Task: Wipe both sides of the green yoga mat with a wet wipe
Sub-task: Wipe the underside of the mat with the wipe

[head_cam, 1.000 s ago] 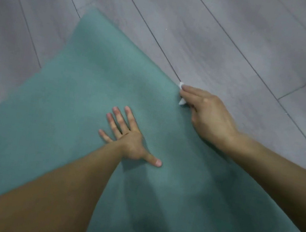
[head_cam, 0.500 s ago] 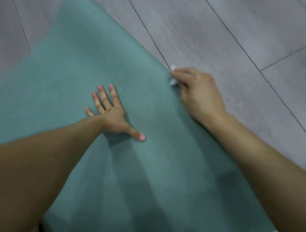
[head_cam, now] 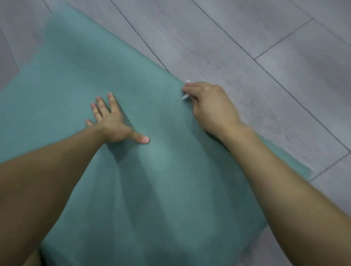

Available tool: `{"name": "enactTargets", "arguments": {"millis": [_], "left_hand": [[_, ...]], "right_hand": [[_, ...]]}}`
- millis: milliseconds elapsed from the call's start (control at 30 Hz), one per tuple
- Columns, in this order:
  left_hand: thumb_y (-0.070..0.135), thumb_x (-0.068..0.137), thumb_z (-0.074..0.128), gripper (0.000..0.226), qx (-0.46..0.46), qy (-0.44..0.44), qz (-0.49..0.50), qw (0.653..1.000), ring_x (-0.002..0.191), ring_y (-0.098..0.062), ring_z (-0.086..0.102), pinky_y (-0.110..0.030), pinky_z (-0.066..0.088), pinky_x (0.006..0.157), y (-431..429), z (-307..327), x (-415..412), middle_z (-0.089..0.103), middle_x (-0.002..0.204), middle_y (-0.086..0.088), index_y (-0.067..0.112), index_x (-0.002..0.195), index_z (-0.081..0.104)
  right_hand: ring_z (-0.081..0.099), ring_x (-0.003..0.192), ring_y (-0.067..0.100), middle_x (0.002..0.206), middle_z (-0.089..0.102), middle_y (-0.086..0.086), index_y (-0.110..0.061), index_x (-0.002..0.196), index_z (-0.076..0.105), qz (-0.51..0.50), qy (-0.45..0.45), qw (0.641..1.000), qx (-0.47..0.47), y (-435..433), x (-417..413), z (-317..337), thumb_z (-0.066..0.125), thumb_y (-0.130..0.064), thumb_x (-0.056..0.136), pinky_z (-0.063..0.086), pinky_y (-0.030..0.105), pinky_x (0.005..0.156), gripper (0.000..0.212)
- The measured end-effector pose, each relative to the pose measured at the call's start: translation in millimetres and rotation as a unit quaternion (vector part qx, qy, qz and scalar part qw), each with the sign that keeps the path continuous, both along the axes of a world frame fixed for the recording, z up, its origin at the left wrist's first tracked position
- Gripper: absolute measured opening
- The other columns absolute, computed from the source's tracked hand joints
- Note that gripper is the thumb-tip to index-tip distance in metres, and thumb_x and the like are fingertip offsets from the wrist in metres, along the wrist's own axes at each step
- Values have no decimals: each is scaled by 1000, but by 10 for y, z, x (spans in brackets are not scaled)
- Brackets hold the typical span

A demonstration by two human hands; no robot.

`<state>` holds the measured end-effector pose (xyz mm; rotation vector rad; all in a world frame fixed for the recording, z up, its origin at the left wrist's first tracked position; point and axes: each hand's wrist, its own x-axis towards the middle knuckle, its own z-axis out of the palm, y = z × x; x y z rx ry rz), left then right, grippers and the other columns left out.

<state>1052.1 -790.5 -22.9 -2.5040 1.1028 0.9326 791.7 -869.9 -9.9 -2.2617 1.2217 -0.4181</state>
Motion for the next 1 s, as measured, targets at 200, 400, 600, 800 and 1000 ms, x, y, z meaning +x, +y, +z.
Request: {"name": "enactTargets", "arguments": {"millis": [200, 400, 600, 800, 1000], "left_hand": [[67, 71, 86, 118, -176, -63, -53, 981, 158, -33, 23, -55, 30, 125, 444, -207, -250, 19, 173, -11, 30, 165, 25], [42, 82, 87, 75, -184, -90, -79, 976, 138, -39, 44, -52, 46, 110, 394, -67, -502, 46, 149, -11, 27, 147, 52], [23, 85, 73, 64, -203, -31, -92, 974, 133, -41, 47, -45, 45, 110, 427, 72, -993, 47, 143, -16, 16, 145, 52], [13, 77, 69, 70, -313, -36, -187, 930, 129, -36, 48, -51, 49, 105, 397, 62, -1280, 48, 138, -10, 21, 144, 51], [13, 79, 67, 74, -329, -17, -242, 913, 136, -36, 43, -54, 47, 108, 410, 120, -1516, 44, 149, -13, 17, 150, 48]], "right_hand": [[66, 127, 26, 129, 74, 7, -7, 117, 80, -97, 18, 995, -26, 765, -801, 13, 62, 11, 77, 45, 34, 116, 47], [72, 108, 29, 120, 77, 6, -9, 115, 80, -252, 57, 966, -22, 933, -1240, 324, 55, 3, 83, 56, 40, 102, 43], [67, 112, 33, 125, 73, 8, -16, 122, 75, -147, 83, 985, 46, 767, -1042, 150, 55, -1, 88, 55, 42, 98, 42], [68, 96, 34, 99, 76, 7, -13, 92, 82, -297, 135, 945, 20, 1306, -1902, 216, 55, -4, 82, 57, 39, 85, 30], [62, 89, 31, 91, 64, 5, -13, 89, 69, -255, 105, 960, -48, 1069, -1698, 323, 40, -33, 92, 52, 40, 77, 35]]}}
